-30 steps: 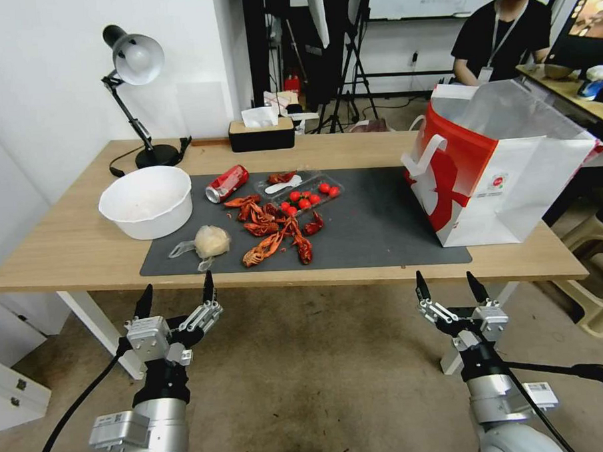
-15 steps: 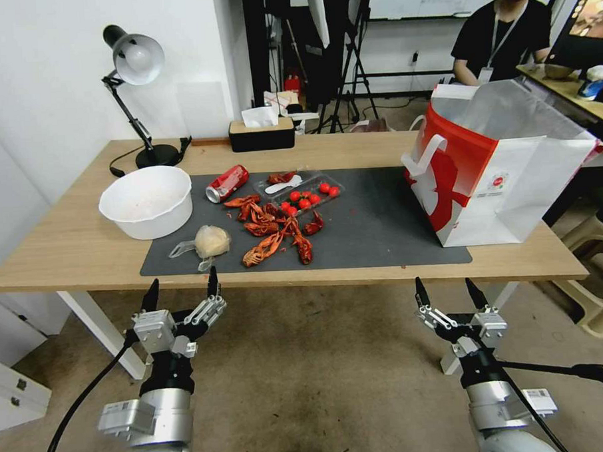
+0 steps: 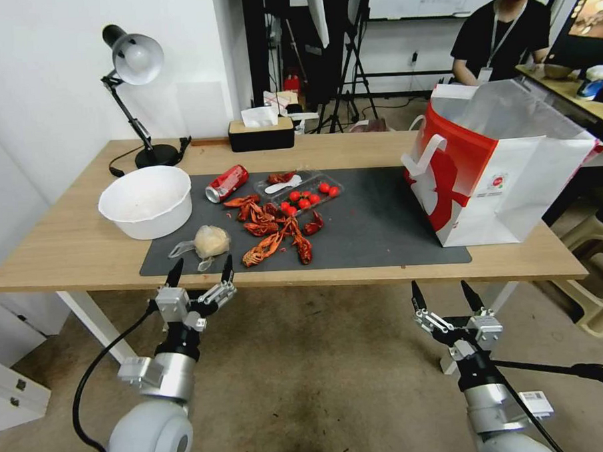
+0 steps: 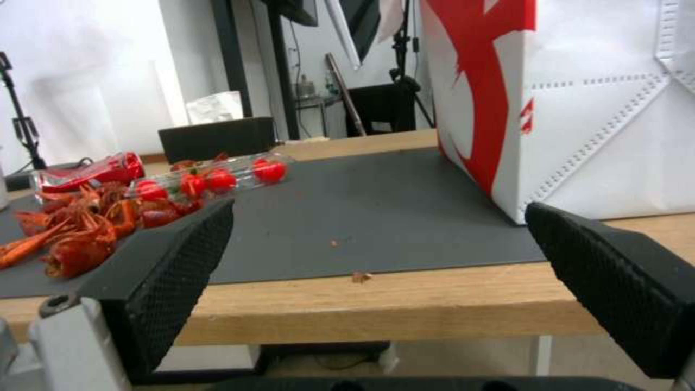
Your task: Pick up the trash from the table and place it into the takeout bag.
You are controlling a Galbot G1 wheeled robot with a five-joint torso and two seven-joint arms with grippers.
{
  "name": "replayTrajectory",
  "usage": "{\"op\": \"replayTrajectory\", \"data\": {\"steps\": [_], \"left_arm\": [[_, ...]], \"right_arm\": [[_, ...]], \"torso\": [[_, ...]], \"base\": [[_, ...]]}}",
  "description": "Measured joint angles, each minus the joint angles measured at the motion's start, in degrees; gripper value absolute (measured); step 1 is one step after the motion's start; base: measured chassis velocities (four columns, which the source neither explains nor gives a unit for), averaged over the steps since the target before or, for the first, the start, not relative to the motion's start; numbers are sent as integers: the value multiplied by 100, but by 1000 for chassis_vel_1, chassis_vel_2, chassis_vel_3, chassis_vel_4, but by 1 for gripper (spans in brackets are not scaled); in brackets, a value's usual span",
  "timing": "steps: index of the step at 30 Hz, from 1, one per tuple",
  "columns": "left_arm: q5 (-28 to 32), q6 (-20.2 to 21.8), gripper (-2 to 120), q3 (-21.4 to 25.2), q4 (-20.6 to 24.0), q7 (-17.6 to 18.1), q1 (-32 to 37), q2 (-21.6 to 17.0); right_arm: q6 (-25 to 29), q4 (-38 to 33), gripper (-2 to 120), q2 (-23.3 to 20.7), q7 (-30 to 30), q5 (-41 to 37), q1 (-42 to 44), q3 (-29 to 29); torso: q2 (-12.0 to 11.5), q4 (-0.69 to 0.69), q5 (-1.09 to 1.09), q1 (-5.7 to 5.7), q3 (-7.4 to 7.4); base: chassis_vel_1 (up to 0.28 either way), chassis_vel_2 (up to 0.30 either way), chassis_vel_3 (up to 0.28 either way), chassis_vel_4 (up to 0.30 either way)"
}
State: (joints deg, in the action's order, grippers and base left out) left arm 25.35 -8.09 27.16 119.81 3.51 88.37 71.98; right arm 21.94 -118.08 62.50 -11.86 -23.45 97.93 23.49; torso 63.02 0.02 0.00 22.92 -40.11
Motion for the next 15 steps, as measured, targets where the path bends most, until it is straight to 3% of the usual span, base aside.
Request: {"op": "replayTrajectory", "data": {"steps": [15], "left_arm": [[404,358,100,-150,-721,-7,-1002,-738]], "right_arm": [[-81,-19,100,45,7,6,25,21]], "torso": [[0,-2,0,0,0]], "base": [[0,0,0,0]]}}
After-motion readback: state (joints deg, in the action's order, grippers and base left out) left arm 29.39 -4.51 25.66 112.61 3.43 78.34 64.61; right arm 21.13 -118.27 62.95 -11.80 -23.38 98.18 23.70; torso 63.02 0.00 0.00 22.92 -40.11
